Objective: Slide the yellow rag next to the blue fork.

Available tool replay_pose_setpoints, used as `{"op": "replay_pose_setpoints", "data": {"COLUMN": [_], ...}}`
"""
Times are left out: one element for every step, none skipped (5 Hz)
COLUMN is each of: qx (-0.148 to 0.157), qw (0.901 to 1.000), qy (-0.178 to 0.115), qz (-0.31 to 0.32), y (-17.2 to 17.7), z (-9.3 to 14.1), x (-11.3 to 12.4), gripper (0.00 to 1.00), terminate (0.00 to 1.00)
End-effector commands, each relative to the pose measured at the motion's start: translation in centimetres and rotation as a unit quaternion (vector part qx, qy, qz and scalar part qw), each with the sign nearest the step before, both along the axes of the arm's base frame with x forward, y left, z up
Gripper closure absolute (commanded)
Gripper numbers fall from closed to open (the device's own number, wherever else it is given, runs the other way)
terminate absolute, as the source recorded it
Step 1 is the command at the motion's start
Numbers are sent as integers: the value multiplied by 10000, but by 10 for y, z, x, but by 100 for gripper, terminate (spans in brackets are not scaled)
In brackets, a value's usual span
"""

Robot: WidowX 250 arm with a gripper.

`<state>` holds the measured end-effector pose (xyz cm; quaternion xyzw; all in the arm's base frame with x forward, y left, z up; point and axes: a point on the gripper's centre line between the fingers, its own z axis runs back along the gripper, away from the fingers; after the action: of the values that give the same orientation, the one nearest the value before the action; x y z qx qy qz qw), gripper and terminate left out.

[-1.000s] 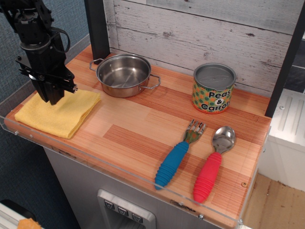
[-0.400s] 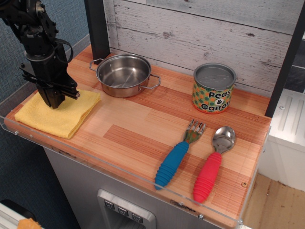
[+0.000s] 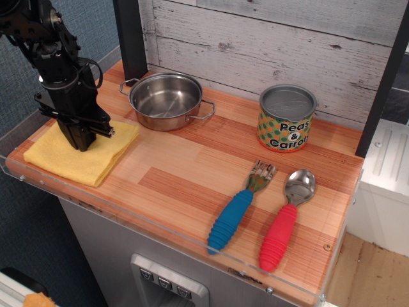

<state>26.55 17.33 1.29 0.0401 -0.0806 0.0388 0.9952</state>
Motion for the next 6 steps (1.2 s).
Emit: {"op": "replay_pose_setpoints", "data": {"qx": [-63,-110,-75,-149,-237,-114], "qw": [9999,9999,9999,9996,9994,9991], "qy": [20,58,71,41,-5,31], "qz": [85,-38,-126,-253,-252,-397], "y": [-19,-29,-42,-54,-72,-95], "z": [2,1,0,0,-2,-4], "x": [-2,-2,-2,-2,3,9], "gripper": [100,100,100,100,100,100], "terminate": [0,0,0,0,0,0]}}
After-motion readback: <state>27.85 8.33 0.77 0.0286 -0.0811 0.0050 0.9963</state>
